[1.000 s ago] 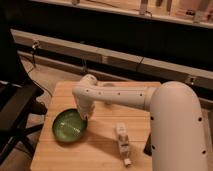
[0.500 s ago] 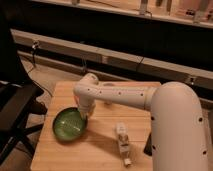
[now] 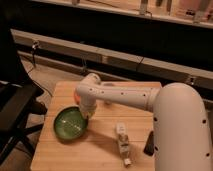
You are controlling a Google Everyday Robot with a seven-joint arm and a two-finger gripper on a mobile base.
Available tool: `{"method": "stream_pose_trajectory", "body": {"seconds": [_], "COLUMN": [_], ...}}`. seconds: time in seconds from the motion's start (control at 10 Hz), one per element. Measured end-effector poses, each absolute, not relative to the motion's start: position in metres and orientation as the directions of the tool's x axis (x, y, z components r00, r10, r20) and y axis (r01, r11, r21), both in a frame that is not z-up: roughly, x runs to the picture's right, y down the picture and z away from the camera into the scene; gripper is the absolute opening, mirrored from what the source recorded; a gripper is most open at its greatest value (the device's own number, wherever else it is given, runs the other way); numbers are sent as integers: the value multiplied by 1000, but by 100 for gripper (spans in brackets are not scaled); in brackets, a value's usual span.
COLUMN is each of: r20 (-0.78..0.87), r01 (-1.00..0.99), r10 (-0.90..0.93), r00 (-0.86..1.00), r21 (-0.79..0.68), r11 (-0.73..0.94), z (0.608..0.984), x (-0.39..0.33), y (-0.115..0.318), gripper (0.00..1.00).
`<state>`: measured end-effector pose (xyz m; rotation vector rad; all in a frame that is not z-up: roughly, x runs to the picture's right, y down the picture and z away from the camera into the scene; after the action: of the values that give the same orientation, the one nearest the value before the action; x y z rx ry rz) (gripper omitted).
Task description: Drag the ceramic bowl in a circle
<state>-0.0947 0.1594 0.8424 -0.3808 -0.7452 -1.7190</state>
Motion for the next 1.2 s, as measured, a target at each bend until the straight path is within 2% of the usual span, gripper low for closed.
{"method": "stream_pose_trajectory", "body": {"seconds": [0.6, 1.2], "r20": [574, 592], "r01": [903, 892], "r10": [-699, -671], "r00": [-426, -445], "r21": [313, 363], "r11": [-293, -271], "z": [829, 828], "x": [-112, -130], "y": [148, 207], "gripper": [0, 0]}}
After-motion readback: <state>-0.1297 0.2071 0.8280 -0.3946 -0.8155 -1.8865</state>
